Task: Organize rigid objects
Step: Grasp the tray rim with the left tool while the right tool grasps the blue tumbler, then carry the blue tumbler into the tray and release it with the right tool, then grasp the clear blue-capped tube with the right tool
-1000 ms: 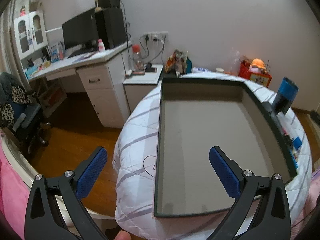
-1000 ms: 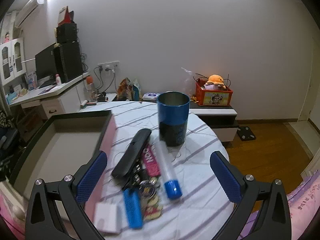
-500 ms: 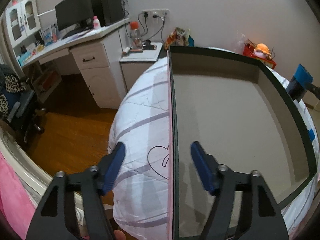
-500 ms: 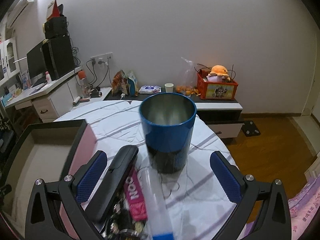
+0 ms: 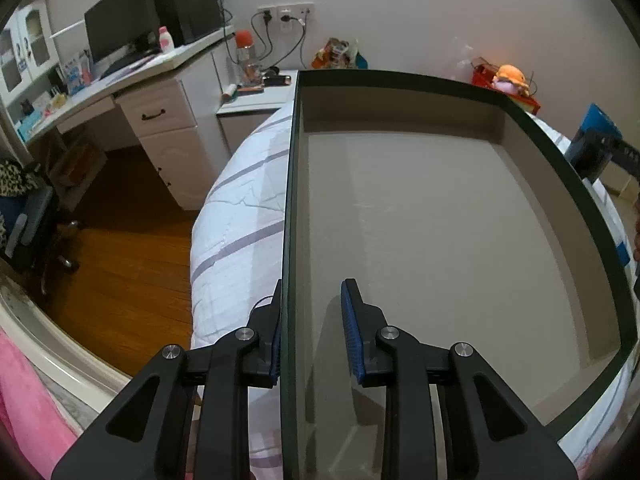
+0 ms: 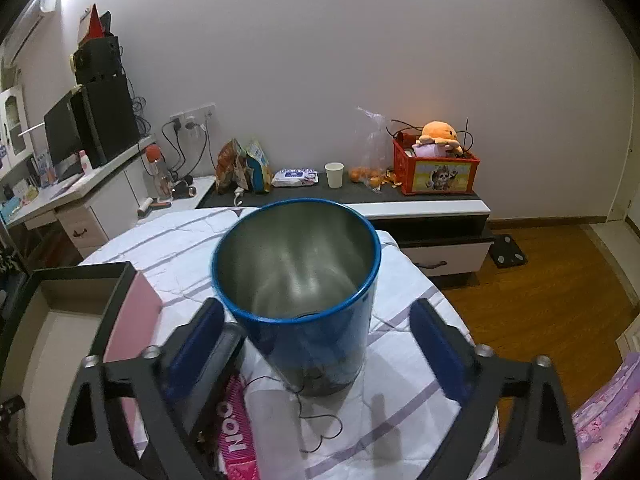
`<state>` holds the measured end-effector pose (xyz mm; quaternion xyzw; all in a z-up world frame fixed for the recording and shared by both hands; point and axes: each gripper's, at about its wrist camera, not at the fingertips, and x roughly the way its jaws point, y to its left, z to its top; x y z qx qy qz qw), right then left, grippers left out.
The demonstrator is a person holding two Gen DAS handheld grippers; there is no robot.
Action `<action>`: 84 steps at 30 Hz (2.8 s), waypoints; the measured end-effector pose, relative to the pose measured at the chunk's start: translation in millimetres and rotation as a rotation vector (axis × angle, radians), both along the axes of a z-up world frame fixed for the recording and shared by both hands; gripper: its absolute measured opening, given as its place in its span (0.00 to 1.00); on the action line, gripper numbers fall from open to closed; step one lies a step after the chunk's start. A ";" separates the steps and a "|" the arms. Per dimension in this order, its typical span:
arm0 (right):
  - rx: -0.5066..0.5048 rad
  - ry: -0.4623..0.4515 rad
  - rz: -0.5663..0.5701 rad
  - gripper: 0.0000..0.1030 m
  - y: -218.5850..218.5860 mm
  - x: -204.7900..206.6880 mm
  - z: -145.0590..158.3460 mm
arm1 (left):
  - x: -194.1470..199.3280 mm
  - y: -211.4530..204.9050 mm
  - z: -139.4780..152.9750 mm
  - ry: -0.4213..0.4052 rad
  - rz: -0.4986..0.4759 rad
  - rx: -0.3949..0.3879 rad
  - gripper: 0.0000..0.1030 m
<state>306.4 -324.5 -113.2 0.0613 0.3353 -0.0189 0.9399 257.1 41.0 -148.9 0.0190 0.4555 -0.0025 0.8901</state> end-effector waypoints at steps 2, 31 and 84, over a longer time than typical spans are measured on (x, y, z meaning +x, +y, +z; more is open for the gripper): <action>0.021 0.014 0.018 0.66 -2.9 3.5 -1.8 | -0.1 3.1 1.2 0.001 0.003 -0.021 0.25; -0.026 -0.064 0.567 0.66 203.7 -63.1 54.9 | -17.2 22.8 -1.7 -0.010 0.006 -0.074 0.22; -0.046 0.021 0.065 0.77 34.7 -119.2 15.2 | -48.1 24.0 13.6 -0.022 -0.019 -0.052 0.07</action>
